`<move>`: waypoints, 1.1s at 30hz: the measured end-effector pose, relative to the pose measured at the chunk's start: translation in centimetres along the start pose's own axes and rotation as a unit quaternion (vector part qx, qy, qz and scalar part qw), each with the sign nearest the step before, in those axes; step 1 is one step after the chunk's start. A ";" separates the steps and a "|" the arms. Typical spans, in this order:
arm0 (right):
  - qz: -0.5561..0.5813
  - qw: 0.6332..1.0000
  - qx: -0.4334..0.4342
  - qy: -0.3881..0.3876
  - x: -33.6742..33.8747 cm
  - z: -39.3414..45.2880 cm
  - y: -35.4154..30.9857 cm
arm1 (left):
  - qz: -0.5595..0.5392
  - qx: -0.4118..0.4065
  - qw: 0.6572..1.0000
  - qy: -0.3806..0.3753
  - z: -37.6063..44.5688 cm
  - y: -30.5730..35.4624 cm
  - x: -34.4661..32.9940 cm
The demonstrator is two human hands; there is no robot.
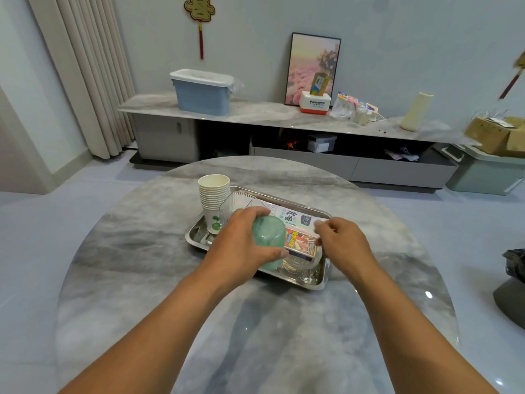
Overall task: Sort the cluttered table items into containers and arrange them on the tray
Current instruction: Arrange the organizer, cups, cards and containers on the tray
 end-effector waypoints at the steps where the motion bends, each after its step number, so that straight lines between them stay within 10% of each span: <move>1: 0.071 0.995 0.015 -0.063 -1.2 -0.8 -1.3 | -0.014 -0.008 1.000 0.013 0.0 0.4 0.0; 6: 0.163 0.941 0.061 -0.291 -5.1 -3.8 -4.3 | -0.090 -0.039 0.994 0.040 0.5 1.3 -0.2; 12: 0.178 0.969 0.082 -0.148 -3.9 -2.4 -3.6 | -0.180 -0.083 0.979 -0.053 1.1 0.8 -0.8; 18: 0.179 0.979 0.085 -0.054 -1.4 -0.9 -3.4 | -0.126 0.095 0.963 0.217 5.0 -8.5 6.9; 22: 0.167 0.980 0.088 -0.063 -2.2 -0.5 -3.8 | -0.143 0.214 0.964 0.065 6.9 -14.8 3.5; 33: 0.150 0.976 0.118 -0.102 -5.1 3.7 -9.1 | -0.177 0.131 0.973 -0.072 12.0 -17.8 -0.1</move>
Point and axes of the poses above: each hand's wrist, its own z-axis towards the middle knuckle, its own x-axis out of the back of the hand, y = z × x, the point moved 7 cm from there along z, towards the middle knuckle, and after that the axes turned 8 degrees about z, right-handed, at the moved point
